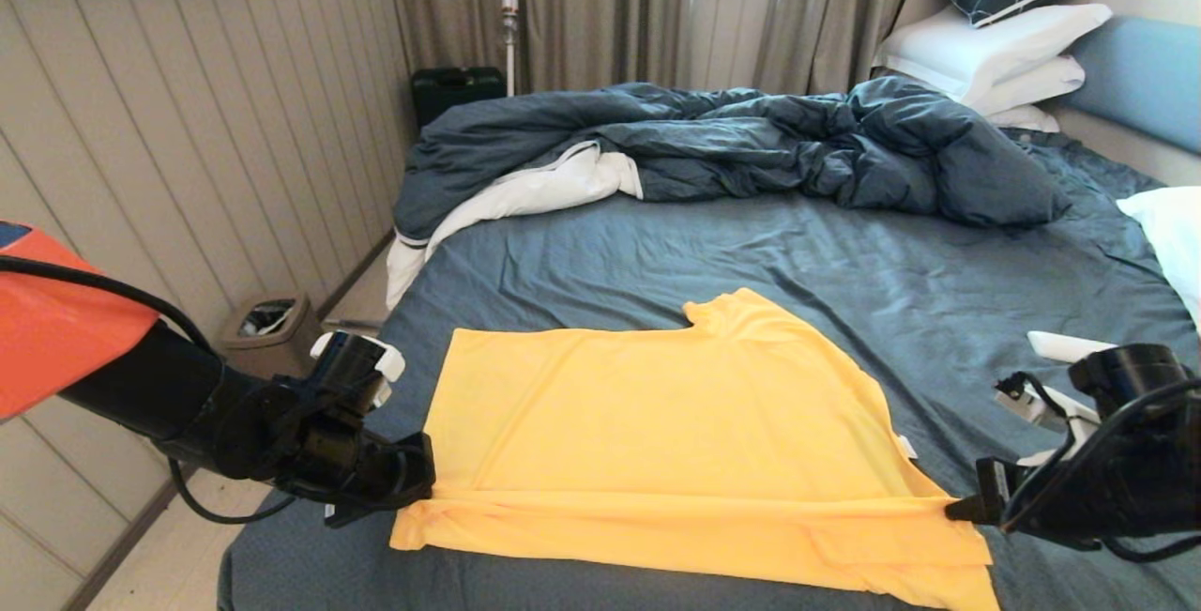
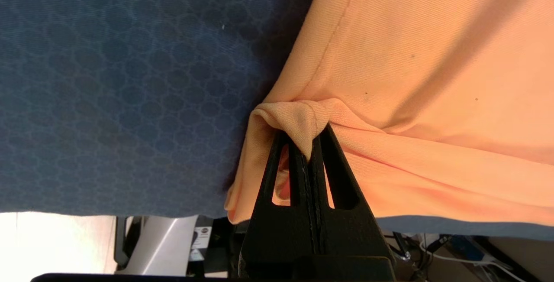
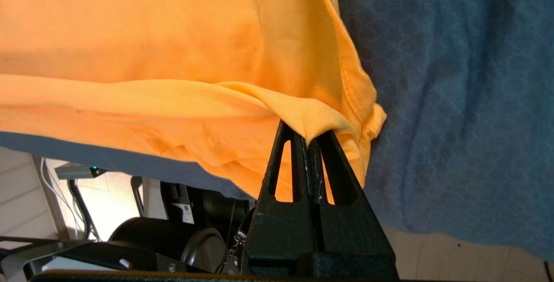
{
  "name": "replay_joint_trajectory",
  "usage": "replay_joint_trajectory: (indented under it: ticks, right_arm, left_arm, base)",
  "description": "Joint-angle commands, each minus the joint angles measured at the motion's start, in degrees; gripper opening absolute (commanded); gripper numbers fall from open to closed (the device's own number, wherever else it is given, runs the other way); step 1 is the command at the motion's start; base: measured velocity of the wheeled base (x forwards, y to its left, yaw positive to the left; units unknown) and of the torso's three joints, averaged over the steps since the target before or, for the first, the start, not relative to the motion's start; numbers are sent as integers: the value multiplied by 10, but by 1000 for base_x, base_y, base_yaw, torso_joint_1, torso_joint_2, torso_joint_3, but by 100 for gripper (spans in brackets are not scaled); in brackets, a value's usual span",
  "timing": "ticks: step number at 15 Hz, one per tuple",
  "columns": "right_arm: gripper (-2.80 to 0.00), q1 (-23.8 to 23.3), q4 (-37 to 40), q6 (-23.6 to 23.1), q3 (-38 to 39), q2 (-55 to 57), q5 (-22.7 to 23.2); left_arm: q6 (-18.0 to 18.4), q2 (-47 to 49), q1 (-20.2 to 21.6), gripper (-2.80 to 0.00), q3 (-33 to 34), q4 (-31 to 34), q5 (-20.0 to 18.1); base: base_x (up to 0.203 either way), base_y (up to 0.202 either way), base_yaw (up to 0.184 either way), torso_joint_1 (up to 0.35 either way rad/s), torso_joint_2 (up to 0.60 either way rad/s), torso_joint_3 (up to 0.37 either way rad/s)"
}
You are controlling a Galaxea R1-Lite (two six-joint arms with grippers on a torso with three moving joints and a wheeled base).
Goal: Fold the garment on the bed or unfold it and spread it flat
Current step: Fold the yellow T-shirt
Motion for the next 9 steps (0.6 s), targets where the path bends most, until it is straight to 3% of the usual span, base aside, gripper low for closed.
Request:
replay_joint_trajectory:
  ticks: [1,9]
  right_arm:
    - [-280,7,0,1,-6,10,2]
    - [-280,11,1,1,-19,25,2]
  left_arm:
    - [-2,7,1,-280,-8,0,-1]
    - [-1,16,-1,-280,-25,4,-1]
  base:
    - [0,0,0,0,0,0]
    - [0,0,0,0,0,0]
